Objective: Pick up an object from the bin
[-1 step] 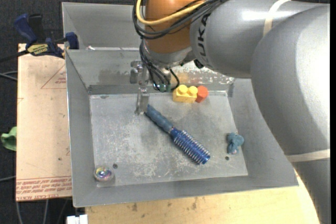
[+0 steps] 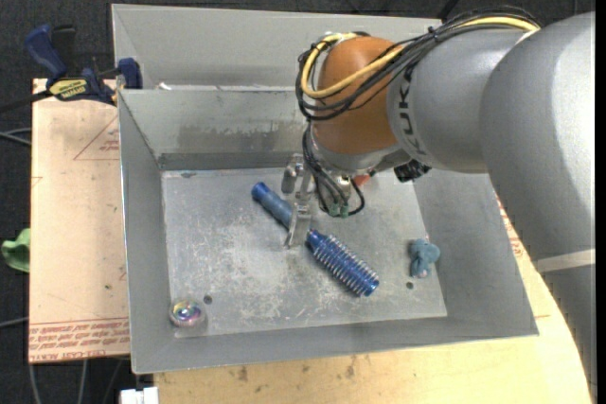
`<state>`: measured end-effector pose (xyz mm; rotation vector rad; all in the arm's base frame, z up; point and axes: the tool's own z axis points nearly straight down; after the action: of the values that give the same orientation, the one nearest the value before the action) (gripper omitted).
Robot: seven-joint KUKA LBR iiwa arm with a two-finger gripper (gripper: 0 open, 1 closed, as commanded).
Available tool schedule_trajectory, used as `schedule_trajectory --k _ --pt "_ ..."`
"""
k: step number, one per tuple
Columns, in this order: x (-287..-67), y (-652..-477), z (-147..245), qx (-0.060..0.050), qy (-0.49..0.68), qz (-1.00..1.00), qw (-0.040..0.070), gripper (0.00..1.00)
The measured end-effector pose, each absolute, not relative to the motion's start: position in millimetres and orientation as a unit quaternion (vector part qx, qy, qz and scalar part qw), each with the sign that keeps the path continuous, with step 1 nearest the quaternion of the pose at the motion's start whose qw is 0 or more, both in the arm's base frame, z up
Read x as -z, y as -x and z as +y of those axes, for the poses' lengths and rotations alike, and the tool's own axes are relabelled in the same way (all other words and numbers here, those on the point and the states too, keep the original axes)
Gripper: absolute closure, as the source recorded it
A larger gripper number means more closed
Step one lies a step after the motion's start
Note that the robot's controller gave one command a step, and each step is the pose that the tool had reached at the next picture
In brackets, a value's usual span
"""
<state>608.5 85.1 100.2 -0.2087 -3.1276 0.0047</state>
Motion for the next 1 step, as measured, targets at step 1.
schedule_trajectory --k 1 --pt "-99.2 -591.8 80.2 0.001 0.125 -0.992 0.000 0.00"
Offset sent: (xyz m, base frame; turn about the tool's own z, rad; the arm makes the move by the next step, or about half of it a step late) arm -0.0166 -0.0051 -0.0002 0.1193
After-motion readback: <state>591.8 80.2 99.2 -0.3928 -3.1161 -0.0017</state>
